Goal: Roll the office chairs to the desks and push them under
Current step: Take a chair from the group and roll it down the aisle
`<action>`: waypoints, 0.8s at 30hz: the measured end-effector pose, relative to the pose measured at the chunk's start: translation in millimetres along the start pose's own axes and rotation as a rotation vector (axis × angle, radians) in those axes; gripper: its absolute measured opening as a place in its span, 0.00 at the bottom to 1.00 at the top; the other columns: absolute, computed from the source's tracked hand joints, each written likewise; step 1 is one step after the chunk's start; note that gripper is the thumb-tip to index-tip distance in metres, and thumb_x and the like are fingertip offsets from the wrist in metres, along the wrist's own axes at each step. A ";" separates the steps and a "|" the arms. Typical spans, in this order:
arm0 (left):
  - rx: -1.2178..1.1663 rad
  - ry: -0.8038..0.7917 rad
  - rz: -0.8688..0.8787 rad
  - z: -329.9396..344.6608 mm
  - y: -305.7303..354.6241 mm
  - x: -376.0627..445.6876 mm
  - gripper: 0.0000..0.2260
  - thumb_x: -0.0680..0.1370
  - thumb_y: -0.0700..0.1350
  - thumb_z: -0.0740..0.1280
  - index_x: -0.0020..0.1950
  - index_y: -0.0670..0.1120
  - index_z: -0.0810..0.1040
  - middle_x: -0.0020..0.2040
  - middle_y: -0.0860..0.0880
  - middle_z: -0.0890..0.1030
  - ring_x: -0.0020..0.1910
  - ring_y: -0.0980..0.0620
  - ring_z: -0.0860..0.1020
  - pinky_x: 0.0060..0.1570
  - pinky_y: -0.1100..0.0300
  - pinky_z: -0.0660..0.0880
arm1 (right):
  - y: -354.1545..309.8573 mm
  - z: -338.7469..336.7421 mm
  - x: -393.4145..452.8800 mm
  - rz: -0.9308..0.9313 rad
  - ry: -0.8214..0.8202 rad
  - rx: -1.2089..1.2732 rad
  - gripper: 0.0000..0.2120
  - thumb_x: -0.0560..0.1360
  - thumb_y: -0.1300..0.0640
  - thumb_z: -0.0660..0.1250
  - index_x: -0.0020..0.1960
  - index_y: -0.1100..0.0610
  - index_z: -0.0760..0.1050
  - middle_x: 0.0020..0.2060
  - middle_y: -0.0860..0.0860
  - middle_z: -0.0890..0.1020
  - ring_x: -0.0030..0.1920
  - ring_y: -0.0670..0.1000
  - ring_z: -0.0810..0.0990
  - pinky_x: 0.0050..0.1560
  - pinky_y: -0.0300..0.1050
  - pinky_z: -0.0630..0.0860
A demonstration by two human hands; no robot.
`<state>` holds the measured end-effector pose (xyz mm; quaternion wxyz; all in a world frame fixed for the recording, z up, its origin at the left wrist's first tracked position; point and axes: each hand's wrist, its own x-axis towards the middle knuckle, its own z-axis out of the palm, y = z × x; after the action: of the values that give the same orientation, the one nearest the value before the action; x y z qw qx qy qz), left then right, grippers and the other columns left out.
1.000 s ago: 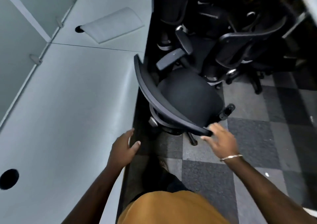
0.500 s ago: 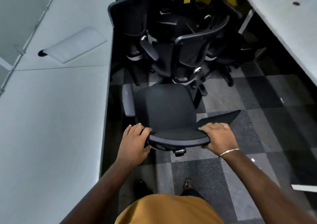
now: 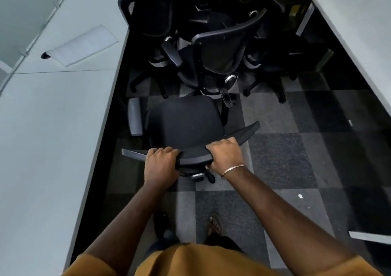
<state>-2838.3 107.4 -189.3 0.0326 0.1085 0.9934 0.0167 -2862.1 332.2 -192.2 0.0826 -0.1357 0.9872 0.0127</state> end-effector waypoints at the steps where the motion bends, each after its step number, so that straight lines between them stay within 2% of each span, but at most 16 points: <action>1: 0.011 0.003 -0.007 -1.0 4.6 -4.8 0.19 0.69 0.49 0.74 0.59 0.57 0.83 0.47 0.56 0.84 0.47 0.52 0.82 0.54 0.55 0.72 | -0.5 0.1 -4.0 -0.010 0.000 -0.010 0.20 0.63 0.40 0.78 0.49 0.49 0.82 0.45 0.47 0.85 0.50 0.54 0.83 0.54 0.50 0.67; 7: 0.019 -0.004 -0.015 -0.8 23.5 -53.2 0.19 0.70 0.50 0.73 0.60 0.58 0.83 0.47 0.57 0.84 0.46 0.55 0.82 0.51 0.56 0.70 | -7.5 8.1 -58.9 0.002 0.007 0.002 0.14 0.64 0.45 0.76 0.45 0.50 0.81 0.42 0.48 0.85 0.46 0.55 0.83 0.52 0.50 0.65; 12: -0.034 0.018 0.003 8.7 41.4 -114.3 0.19 0.70 0.50 0.74 0.60 0.58 0.83 0.47 0.58 0.83 0.46 0.56 0.81 0.52 0.56 0.69 | -20.7 29.8 -124.6 0.060 0.003 -0.010 0.13 0.55 0.49 0.77 0.36 0.49 0.78 0.32 0.46 0.81 0.37 0.53 0.80 0.44 0.49 0.61; 15: -0.045 0.046 0.015 14.6 51.1 -151.6 0.20 0.68 0.47 0.74 0.60 0.57 0.83 0.46 0.57 0.83 0.45 0.55 0.80 0.53 0.56 0.70 | -27.8 44.3 -161.4 0.079 0.056 -0.020 0.12 0.57 0.48 0.76 0.39 0.47 0.79 0.34 0.45 0.81 0.40 0.51 0.80 0.44 0.49 0.55; 19: -0.045 0.042 0.029 21.2 58.4 -199.1 0.20 0.68 0.45 0.72 0.60 0.57 0.82 0.46 0.57 0.82 0.46 0.55 0.80 0.53 0.56 0.69 | -42.5 53.4 -210.1 0.095 0.079 -0.004 0.15 0.58 0.47 0.76 0.44 0.46 0.82 0.37 0.44 0.82 0.43 0.50 0.81 0.47 0.49 0.59; 24: -0.066 0.031 0.027 24.0 69.6 -259.3 0.20 0.69 0.44 0.72 0.59 0.58 0.82 0.45 0.57 0.82 0.46 0.54 0.79 0.55 0.56 0.70 | -62.7 53.8 -277.6 0.076 0.065 0.053 0.18 0.64 0.43 0.72 0.53 0.45 0.82 0.45 0.43 0.85 0.51 0.50 0.81 0.51 0.49 0.59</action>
<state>-2569.1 119.8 -194.5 0.0204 0.1203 0.9912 0.0517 -2573.0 348.2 -199.2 0.0536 -0.0962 0.9938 -0.0147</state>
